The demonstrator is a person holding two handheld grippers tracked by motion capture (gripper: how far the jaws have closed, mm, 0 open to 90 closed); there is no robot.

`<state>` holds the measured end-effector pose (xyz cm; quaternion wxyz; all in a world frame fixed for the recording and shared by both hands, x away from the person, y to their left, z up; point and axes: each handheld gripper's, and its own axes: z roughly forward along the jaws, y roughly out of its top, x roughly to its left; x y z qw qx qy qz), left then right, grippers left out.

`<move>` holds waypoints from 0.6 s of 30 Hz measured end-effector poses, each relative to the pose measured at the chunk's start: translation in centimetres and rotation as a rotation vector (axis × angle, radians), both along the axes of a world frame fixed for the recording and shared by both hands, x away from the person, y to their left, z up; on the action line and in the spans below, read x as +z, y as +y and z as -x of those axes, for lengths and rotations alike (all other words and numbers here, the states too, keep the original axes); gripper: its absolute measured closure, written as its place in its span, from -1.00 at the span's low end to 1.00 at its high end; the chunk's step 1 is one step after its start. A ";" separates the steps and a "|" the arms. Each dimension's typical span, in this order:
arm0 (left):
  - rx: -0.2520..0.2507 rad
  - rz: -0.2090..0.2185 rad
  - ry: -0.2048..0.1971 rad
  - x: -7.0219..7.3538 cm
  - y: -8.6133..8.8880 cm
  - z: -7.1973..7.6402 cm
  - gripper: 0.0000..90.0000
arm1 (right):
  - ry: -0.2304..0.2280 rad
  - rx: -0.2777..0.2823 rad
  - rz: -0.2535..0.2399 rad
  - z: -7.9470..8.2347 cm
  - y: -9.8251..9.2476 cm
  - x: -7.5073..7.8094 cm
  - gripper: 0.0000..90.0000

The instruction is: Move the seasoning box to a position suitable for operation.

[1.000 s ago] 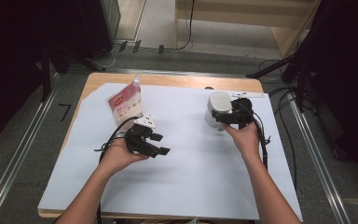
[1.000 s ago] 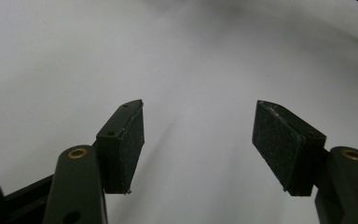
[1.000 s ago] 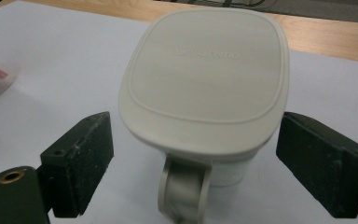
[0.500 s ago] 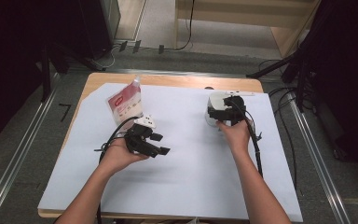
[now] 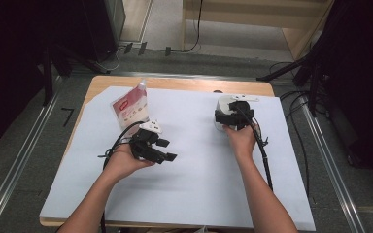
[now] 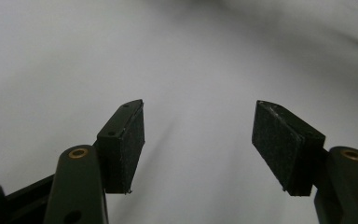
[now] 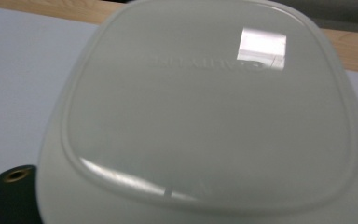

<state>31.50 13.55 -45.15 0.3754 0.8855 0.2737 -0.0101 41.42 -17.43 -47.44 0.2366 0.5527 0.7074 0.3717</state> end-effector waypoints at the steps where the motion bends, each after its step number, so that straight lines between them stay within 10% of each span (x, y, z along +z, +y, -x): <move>1: 0.003 0.005 0.000 0.0 0.0 0.0 -0.21 | 0.000 0.006 -0.005 0.0 -0.2 0.0 -0.69; 18: 0.017 0.002 -0.001 0.0 0.5 -0.1 -0.19 | -0.022 0.074 0.022 0.8 -1.0 1.7 -0.67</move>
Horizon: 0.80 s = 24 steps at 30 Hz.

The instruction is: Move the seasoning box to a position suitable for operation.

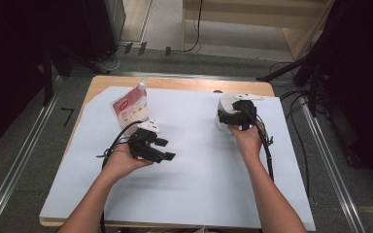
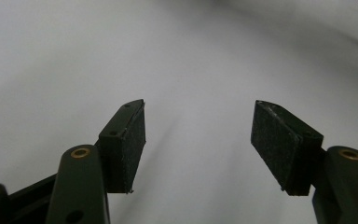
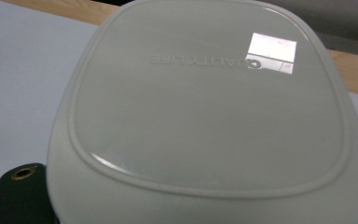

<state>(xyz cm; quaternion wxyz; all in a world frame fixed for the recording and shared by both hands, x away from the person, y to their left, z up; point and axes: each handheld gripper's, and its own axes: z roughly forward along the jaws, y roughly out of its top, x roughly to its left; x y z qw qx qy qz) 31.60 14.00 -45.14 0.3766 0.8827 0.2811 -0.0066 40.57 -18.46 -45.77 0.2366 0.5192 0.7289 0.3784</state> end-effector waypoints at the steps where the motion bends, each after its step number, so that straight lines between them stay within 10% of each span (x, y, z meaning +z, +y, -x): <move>1: -0.001 0.001 -0.006 0.0 0.0 0.0 -0.19 | -0.010 0.027 0.007 0.5 0.1 0.6 -0.67; 24: -0.007 -0.002 -0.013 0.1 -0.4 0.4 -0.16 | -0.030 0.292 -0.038 8.0 0.0 2.3 -0.67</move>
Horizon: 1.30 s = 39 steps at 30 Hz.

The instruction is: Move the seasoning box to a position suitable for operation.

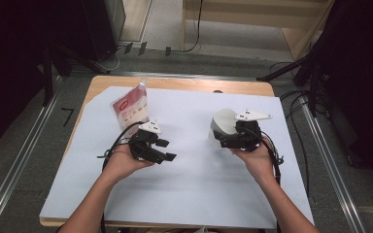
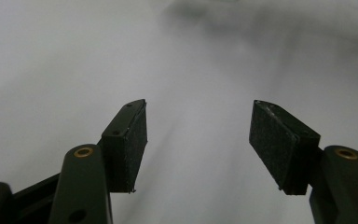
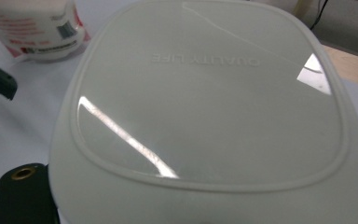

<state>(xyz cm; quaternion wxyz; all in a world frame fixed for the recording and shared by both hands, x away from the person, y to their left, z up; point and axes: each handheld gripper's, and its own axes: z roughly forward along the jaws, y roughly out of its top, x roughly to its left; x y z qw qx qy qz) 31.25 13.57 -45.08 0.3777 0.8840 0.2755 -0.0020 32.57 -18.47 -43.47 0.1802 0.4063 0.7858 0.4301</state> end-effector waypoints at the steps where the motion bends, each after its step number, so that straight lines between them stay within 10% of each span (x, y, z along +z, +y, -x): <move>1: -0.004 -0.001 0.003 0.0 -0.1 0.0 -0.17 | 0.004 0.019 0.004 0.6 0.3 -0.1 -0.67; 39: -0.015 0.001 -0.017 -0.1 -0.1 0.1 -0.18 | 0.040 0.114 0.016 2.3 5.0 -4.0 -0.69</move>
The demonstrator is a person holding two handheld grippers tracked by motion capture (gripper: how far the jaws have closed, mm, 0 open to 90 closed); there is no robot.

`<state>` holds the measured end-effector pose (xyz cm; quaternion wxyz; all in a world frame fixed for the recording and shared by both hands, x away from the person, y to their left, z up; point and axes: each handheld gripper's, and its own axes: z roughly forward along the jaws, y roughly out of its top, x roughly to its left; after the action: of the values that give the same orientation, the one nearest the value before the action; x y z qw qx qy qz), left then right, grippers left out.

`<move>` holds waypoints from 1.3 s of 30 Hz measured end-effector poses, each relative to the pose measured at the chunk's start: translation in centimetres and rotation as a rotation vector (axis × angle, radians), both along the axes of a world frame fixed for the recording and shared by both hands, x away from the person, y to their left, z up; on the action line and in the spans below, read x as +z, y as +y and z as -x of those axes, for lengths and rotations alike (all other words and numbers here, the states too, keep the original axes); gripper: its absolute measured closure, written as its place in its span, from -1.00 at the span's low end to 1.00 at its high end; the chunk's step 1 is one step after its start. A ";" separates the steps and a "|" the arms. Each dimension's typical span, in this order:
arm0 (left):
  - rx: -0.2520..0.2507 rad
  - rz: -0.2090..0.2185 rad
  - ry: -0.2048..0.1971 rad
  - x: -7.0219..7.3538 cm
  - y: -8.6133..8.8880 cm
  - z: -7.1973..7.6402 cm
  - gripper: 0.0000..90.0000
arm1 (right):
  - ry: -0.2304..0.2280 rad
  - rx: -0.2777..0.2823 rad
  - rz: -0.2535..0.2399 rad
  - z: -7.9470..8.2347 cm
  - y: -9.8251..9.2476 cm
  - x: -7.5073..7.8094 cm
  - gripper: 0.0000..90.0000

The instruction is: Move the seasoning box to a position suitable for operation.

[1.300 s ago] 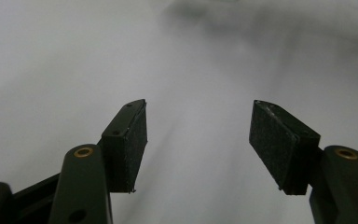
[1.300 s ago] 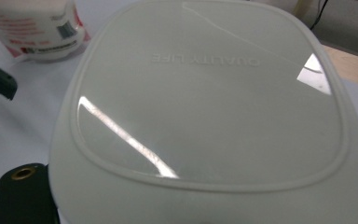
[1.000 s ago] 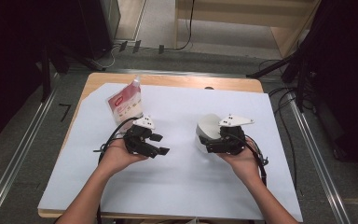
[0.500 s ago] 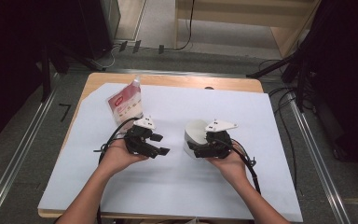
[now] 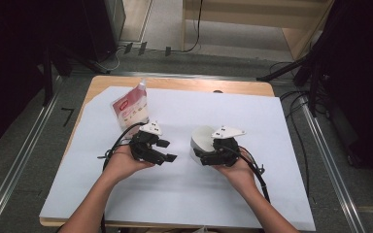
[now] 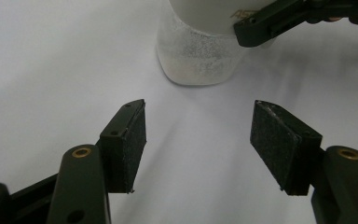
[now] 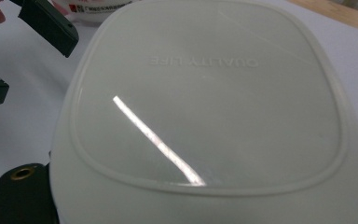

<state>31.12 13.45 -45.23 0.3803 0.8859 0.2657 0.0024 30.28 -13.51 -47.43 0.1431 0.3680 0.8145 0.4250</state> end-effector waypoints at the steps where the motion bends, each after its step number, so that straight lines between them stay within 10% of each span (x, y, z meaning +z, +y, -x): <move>1: 0.001 0.001 0.000 0.0 0.0 0.0 -0.18 | 0.000 0.000 0.000 0.0 0.0 0.0 -0.69; 27: 0.010 0.003 -0.009 0.2 0.3 0.0 -0.19 | 0.070 0.017 -0.045 2.4 -3.1 3.1 -0.70; 39: 0.007 0.001 -0.010 0.3 0.1 0.0 -0.21 | 0.044 0.013 -0.069 4.7 -6.2 3.6 0.03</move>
<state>31.16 13.59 -44.88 0.3821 0.8847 0.2670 0.0082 25.55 -19.74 -43.87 0.1095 0.3766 0.8048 0.4456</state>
